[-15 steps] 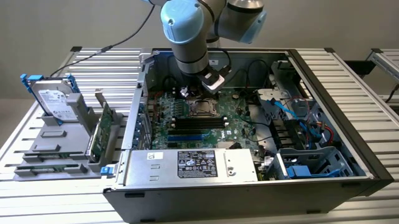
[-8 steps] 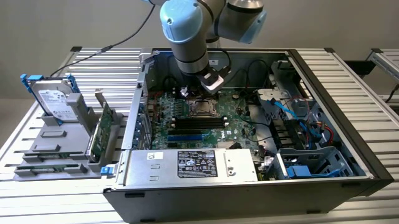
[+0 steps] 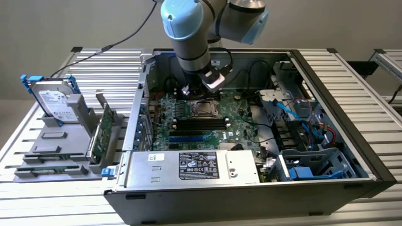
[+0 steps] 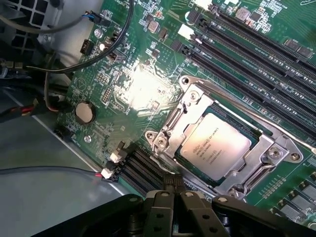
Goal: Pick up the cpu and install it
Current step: 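Install the first cpu locking lever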
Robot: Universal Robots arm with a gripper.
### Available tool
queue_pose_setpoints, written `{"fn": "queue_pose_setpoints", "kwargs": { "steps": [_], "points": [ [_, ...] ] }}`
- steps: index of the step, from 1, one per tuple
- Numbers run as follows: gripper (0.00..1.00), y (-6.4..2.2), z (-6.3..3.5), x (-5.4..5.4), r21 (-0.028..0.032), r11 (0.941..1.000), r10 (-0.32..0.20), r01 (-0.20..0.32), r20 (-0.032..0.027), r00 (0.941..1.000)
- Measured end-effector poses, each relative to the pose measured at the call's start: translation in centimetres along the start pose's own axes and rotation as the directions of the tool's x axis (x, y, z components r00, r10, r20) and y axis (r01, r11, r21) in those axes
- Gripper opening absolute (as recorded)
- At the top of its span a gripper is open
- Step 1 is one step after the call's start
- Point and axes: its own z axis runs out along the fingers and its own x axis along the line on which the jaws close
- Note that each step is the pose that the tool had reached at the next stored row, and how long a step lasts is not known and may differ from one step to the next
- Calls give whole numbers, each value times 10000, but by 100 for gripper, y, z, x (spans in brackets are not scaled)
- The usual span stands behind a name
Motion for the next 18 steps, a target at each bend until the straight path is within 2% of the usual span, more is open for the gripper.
{"fn": "queue_pose_setpoints", "kwargs": {
  "steps": [2, 8, 11, 18],
  "points": [
    [11, -24, 12, 16, 0, 10000, -3, 3, 4, 10000],
    [11, -87, 28, 51, -118, 9999, -80, 82, 198, 9998],
    [11, -111, 7, 64, -104, 9996, -260, 264, 308, 9992],
    [11, -207, -167, 177, -88, 9994, -335, 339, 422, 9985]
  ]
}}
